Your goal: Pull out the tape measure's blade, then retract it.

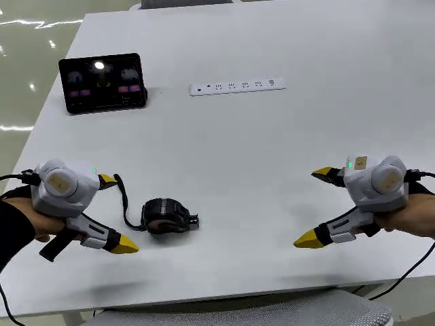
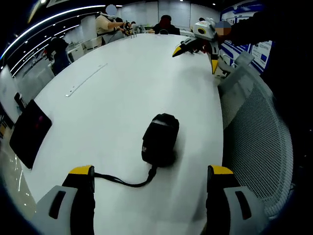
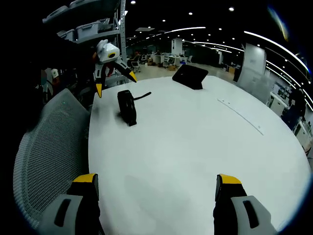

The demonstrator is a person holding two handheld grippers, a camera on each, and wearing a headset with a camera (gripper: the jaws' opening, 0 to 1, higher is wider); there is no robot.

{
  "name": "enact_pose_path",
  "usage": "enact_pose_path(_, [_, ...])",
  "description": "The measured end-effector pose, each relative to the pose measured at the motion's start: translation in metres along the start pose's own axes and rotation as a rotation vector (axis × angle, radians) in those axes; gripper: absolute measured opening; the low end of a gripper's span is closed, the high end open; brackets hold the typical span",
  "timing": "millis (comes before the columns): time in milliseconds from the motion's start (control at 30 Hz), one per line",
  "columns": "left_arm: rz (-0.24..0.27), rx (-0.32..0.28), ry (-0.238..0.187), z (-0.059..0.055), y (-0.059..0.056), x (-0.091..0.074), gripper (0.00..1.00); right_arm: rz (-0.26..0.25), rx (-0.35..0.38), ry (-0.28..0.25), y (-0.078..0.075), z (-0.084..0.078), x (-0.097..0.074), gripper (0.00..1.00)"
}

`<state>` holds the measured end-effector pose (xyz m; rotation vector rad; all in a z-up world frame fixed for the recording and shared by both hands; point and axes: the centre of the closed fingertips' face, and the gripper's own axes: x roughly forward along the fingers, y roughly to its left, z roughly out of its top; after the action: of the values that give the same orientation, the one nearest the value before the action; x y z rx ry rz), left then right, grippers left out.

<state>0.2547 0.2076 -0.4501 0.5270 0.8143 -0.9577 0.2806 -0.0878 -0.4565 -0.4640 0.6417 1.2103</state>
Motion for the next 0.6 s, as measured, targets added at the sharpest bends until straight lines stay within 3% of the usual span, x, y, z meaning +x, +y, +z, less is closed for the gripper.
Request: enact_pose_path(600, [-0.062, 0.129, 0.039, 0.022, 0.006, 0.016, 0.89, 0.065, -0.055, -0.001, 0.010, 0.025, 0.028, 0.99])
